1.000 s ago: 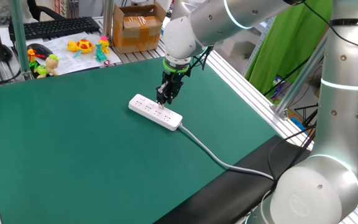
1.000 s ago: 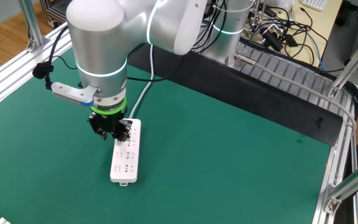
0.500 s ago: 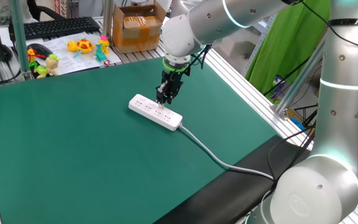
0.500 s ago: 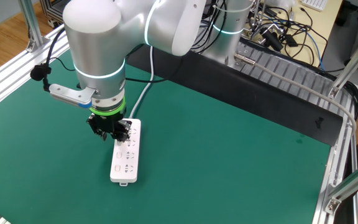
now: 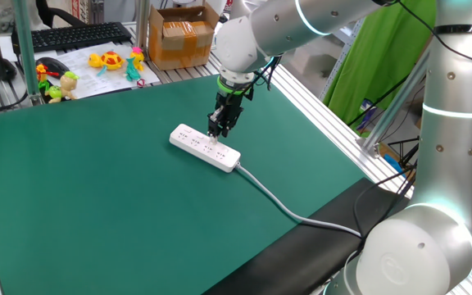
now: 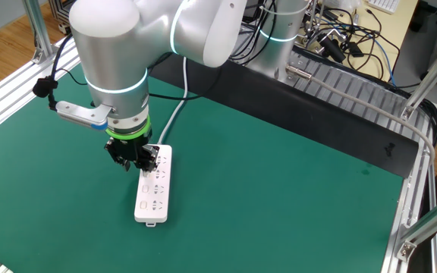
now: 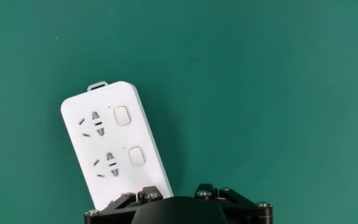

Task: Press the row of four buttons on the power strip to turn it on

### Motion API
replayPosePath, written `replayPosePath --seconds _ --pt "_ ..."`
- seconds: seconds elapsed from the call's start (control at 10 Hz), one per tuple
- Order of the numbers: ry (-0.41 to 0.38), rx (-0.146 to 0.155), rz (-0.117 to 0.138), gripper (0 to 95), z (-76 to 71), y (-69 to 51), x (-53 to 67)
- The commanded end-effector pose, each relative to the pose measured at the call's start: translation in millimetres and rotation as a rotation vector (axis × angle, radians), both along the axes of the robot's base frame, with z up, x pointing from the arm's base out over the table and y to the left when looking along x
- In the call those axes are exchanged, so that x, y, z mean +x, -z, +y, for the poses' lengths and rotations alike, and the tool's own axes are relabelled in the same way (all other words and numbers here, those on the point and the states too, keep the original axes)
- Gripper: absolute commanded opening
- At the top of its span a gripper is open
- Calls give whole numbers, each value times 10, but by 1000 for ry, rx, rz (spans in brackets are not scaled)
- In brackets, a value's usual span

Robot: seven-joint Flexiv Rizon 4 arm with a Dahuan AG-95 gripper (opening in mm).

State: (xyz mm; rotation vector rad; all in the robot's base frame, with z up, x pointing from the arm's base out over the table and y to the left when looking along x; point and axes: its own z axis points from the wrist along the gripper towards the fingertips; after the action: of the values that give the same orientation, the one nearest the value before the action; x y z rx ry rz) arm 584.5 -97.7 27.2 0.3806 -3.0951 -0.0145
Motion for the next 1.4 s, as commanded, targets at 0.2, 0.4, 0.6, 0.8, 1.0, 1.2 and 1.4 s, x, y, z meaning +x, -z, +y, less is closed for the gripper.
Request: replayPosePath --seconds 0.2,0.4,0.6,0.8,1.0,1.2,1.4 --pt "0 0 0 380 -5 84 -41" --pt "2 -4 -3 380 19 124 -78" --pt "0 -9 -8 380 20 131 -85" --pt "0 -5 -9 380 30 188 -69" --pt "0 -2 -8 380 11 166 -51" --pt "0 1 -7 380 -16 128 -17" --pt "1 5 -5 380 -6 126 -16"
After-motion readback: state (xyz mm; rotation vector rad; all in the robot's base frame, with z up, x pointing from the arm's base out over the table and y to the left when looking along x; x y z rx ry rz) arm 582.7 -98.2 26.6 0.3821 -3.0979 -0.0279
